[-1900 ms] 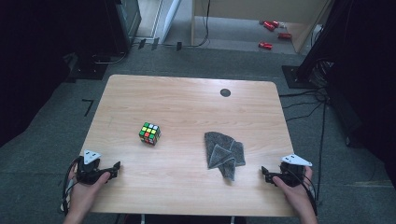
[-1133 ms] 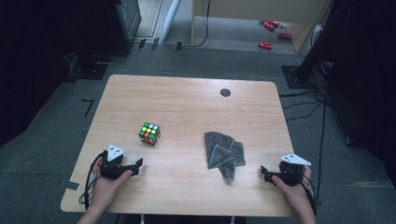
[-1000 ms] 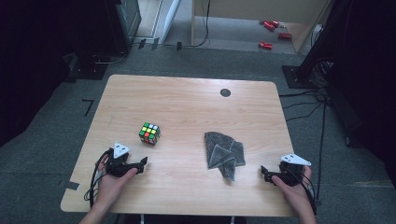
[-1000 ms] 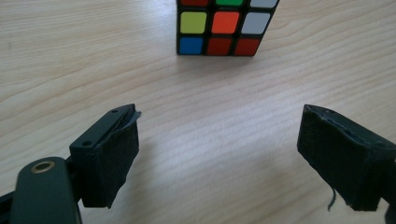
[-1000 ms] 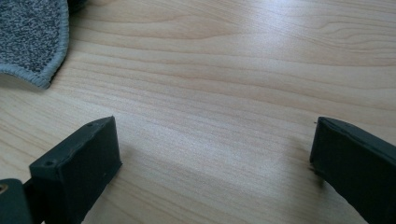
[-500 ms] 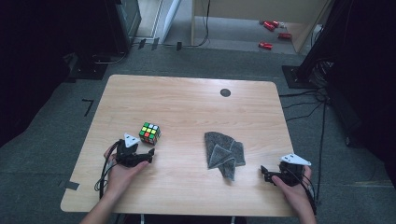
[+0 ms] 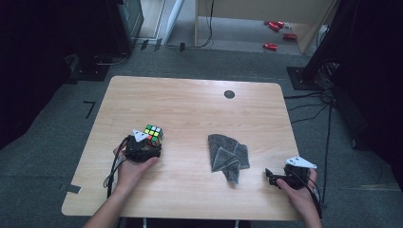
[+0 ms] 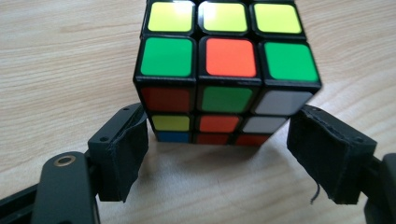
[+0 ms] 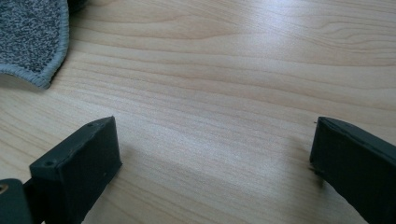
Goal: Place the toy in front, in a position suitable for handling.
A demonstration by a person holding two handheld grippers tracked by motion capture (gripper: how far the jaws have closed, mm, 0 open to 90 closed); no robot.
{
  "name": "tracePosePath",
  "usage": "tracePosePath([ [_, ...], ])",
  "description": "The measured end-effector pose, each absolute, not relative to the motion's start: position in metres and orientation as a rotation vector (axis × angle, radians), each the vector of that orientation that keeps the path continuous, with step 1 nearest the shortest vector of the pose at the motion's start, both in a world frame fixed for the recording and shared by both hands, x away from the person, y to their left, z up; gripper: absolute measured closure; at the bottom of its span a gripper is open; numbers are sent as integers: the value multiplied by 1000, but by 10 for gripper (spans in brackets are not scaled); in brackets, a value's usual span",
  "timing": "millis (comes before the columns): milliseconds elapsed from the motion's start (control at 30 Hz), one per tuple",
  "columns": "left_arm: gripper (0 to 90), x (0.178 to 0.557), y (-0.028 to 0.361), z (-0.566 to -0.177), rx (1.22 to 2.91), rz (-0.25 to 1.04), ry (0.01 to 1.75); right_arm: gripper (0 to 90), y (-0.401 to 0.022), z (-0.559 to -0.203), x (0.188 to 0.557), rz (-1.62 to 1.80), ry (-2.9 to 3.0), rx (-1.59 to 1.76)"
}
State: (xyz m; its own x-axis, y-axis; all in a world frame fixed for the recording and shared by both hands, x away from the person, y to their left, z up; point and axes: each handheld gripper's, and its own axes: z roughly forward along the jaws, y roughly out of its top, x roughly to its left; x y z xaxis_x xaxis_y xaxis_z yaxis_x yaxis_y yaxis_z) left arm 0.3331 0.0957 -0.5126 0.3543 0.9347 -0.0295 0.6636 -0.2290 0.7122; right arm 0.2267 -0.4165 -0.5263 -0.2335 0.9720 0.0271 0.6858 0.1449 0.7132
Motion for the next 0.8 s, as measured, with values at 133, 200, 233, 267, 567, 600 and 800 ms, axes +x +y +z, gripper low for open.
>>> tracePosePath([
  [133,227,338,95,-512,1965,548,1397,10,-416,-526,227,857,1984,1582],
  [200,233,339,94,-513,1959,537,1398,10,-416,-526,227,857,1983,1583],
  [233,237,340,94,-513,1954,537,1398,10,-416,-526,227,857,1983,1582],
  [267,242,340,94,-513,1951,539,1396,10,-417,-526,227,857,1984,1582],
  [567,322,342,90,-515,1947,561,1386,10,-416,-526,227,862,1988,1582],
  [600,324,341,90,-515,1949,564,1382,10,-416,-526,227,862,1988,1581],
  [800,332,341,86,-516,1949,594,1381,11,-415,-526,226,858,1992,1576],
])
